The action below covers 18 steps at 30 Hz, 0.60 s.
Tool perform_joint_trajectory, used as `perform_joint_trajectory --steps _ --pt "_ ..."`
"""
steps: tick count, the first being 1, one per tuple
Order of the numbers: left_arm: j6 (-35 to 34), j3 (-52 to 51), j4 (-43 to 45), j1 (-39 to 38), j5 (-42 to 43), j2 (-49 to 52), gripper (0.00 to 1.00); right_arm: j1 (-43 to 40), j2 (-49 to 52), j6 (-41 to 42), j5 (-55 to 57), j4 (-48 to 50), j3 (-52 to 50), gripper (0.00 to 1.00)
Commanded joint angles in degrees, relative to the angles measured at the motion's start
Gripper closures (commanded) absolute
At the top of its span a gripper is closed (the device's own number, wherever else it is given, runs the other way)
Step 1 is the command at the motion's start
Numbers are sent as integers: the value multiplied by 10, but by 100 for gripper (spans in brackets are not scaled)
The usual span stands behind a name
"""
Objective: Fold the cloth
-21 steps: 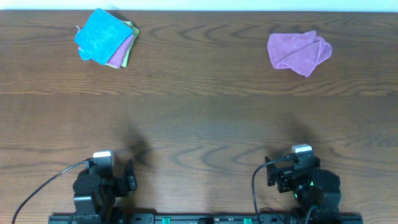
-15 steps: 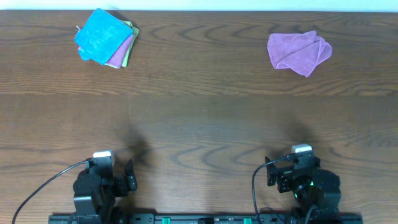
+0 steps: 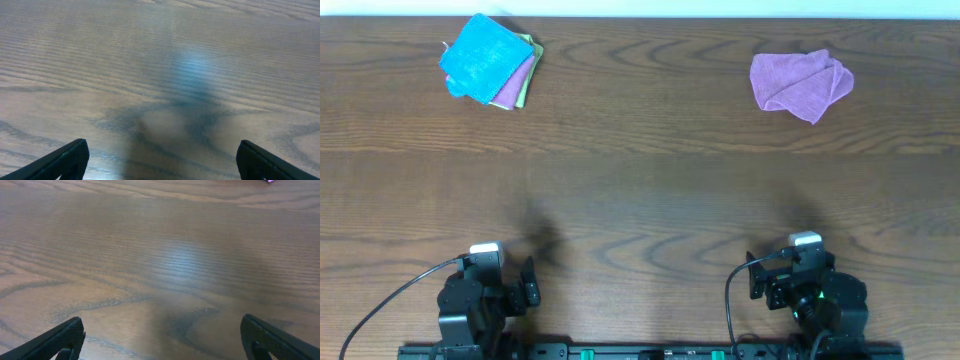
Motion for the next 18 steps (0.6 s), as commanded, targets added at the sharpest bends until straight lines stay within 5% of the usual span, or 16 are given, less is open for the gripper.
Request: perform_joint_trajectory --steps 1,18 --pt "2 -6 -36 -3 -9 -5 5 5 -6 -7 3 0 -8 1" --pt "2 -6 -36 -3 -9 -5 5 -5 64 90 29 5 47 1"
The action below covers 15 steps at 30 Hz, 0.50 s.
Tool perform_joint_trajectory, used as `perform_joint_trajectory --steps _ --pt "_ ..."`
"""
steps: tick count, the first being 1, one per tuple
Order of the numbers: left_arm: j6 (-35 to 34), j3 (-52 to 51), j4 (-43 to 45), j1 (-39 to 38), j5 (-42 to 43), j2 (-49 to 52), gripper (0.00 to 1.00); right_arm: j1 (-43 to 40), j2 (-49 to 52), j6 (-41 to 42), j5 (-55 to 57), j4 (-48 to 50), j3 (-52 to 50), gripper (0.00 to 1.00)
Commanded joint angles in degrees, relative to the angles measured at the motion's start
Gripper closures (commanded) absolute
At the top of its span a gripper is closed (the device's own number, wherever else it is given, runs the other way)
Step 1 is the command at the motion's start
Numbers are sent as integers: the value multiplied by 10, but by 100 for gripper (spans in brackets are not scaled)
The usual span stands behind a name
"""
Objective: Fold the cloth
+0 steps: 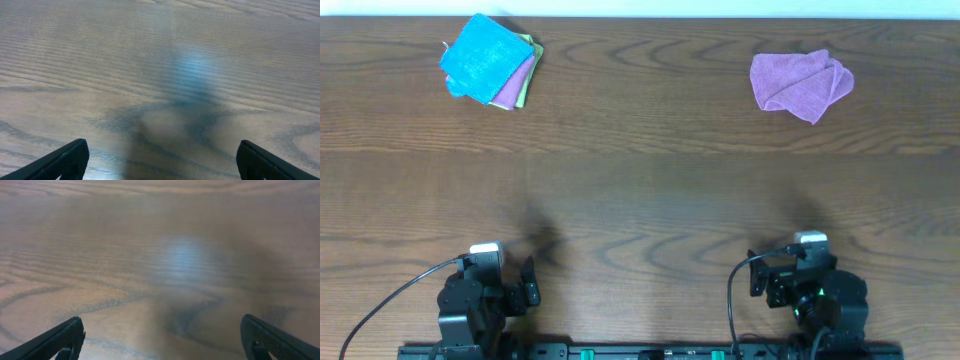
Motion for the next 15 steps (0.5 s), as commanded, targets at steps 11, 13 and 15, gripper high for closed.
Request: perform_joint_trajectory --steps 11,13,15 --pt "2 -6 -36 -3 -9 -5 4 -54 419 22 84 -28 357 1" --pt "2 -6 -36 -3 -9 -5 5 -71 515 17 87 -53 446 1" --pt "2 -6 -36 -3 -9 -5 5 -90 595 13 86 -72 521 1"
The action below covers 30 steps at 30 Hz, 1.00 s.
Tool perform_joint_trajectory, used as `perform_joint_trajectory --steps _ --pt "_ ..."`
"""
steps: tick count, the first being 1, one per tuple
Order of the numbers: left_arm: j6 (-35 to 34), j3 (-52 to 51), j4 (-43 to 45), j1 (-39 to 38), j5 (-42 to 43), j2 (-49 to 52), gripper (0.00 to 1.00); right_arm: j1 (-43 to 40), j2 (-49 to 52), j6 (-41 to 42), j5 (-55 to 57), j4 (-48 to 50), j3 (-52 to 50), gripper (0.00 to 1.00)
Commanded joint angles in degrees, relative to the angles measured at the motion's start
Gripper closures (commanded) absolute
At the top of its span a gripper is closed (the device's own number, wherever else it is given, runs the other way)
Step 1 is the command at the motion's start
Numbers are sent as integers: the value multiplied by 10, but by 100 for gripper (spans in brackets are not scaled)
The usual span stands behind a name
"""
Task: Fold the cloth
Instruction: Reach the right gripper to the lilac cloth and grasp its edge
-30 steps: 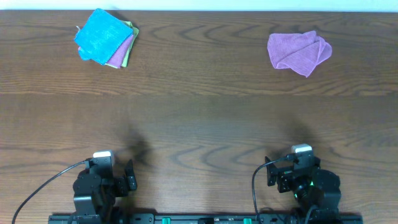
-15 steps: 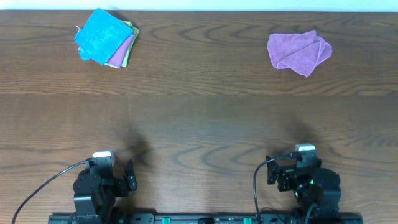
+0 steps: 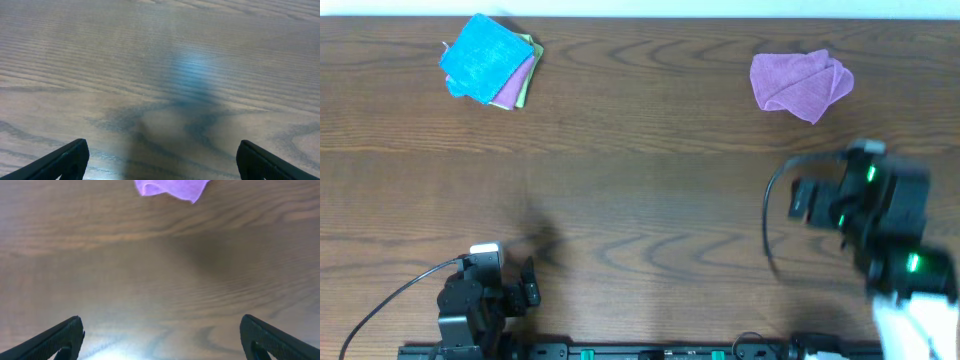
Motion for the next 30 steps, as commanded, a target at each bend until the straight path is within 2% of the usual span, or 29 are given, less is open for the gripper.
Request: perform_joint_trajectory --steps 1,6,12,23,30 --pt "2 -8 -34 -3 -9 -4 5 -28 101 -10 14 -18 101 1" --pt "2 -8 -34 -3 -9 -4 5 -58 244 -30 14 -31 233 1" --pt "2 -8 -34 -3 -9 -4 5 -83 361 -34 14 3 306 1" --pt "2 -8 -34 -3 -9 -4 5 -97 503 -44 -9 184 310 1" --pt "2 -8 -34 -3 -9 -4 5 -97 564 -47 -17 253 310 1"
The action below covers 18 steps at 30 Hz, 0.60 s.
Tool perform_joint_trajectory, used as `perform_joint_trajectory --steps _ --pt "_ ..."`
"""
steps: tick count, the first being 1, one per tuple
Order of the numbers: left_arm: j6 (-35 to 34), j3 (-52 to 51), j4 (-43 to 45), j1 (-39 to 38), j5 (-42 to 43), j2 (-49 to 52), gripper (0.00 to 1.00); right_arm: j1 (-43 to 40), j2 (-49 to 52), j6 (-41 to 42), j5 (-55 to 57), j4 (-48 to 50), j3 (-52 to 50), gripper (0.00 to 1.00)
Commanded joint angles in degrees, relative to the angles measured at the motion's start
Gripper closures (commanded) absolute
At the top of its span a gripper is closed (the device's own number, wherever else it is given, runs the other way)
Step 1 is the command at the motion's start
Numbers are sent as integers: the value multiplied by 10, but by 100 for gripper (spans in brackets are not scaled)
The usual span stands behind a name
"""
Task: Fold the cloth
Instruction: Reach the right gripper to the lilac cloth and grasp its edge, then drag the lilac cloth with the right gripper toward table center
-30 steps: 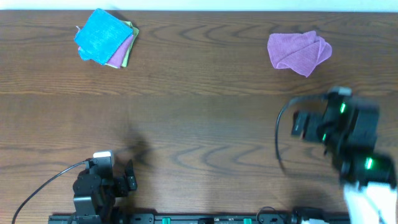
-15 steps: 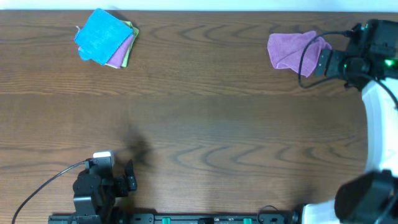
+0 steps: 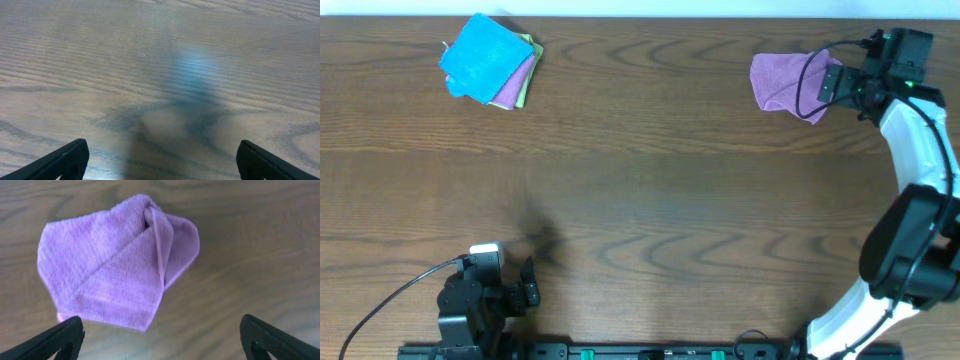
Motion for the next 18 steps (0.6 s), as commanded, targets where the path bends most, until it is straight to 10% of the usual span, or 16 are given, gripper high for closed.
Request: perform_joint_trajectory --steps 1,18 --pt "2 -8 -33 -3 -9 -4 5 -5 29 -6 -13 23 11 1" --pt "2 -8 -33 -3 -9 -4 5 -60 132 49 -177 165 11 11"
